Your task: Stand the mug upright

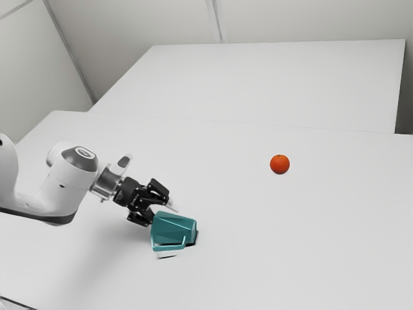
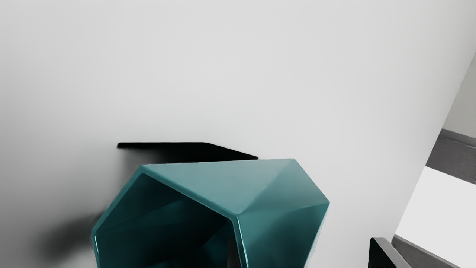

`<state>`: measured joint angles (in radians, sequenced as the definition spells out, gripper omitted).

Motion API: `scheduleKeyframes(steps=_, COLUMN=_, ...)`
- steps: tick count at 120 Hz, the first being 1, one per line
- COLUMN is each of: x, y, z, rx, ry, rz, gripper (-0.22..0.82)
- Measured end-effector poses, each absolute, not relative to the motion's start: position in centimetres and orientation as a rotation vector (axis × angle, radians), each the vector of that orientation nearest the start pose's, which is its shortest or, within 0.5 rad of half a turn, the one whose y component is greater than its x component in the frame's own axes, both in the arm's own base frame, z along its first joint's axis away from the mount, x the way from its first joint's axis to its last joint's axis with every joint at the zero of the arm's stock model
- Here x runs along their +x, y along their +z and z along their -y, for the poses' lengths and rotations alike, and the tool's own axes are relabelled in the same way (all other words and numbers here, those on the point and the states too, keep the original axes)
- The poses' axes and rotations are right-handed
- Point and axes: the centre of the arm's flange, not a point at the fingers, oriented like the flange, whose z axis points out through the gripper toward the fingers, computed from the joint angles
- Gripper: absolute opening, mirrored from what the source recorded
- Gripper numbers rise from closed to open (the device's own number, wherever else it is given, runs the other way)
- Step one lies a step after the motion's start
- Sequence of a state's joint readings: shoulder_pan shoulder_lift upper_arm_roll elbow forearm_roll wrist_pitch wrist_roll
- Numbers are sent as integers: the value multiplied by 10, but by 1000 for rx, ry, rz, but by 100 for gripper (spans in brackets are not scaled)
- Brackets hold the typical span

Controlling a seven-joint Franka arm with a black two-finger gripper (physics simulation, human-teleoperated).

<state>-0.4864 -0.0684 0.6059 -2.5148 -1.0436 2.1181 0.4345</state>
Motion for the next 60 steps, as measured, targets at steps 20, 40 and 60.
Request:
scheduleKeyframes(steps=20, x=438, y=293, z=-10, rx=2226, ry=-81, rz=-446, gripper=-1)
scheduleKeyframes(steps=40, x=440, y=296, z=-6, rx=2231, ry=-67, rz=-412, gripper=-10)
scheduleKeyframes(steps=60, x=442, y=300, z=-2, rx=2230, ry=-51, rz=-386, gripper=-14)
